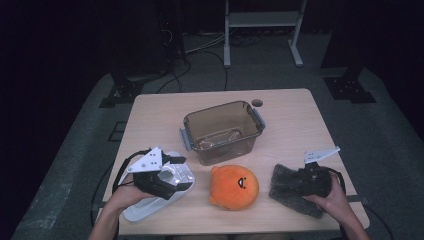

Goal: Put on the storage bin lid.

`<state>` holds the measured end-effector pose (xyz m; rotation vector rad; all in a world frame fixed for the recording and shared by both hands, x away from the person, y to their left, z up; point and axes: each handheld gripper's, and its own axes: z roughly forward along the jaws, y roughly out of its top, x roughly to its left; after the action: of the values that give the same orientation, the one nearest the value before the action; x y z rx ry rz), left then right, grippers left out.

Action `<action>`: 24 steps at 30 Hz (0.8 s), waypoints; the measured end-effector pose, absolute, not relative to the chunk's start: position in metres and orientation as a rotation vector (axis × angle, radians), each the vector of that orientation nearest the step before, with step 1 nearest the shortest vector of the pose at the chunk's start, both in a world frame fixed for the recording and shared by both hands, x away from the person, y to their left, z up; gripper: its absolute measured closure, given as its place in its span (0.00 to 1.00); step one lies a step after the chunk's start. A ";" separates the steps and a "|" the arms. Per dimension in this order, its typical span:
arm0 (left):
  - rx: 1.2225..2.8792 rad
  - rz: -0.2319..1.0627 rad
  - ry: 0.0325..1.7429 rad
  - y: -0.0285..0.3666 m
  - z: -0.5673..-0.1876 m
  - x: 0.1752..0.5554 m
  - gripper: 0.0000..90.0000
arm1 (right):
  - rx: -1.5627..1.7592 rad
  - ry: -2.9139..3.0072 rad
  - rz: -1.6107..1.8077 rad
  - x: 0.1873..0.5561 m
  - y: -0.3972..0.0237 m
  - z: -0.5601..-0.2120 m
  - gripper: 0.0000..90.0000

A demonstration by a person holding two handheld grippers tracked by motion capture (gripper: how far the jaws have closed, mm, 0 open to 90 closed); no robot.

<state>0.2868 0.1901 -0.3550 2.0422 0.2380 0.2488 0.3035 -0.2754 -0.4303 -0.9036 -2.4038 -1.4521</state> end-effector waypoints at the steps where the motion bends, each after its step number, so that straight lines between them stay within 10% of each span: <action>1: 2.039 0.246 0.233 0.188 -0.354 0.287 0.25 | -0.905 -2.404 -1.453 0.303 -0.276 -0.430 0.44; 24: 2.046 0.179 0.134 0.126 -0.358 0.298 0.20 | -0.929 -2.395 -1.479 0.302 -0.284 -0.430 0.44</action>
<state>0.2976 0.1256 -0.3579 2.0458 0.1338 0.1791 0.3023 -0.2836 -0.4299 -0.9288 -2.3952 -1.4790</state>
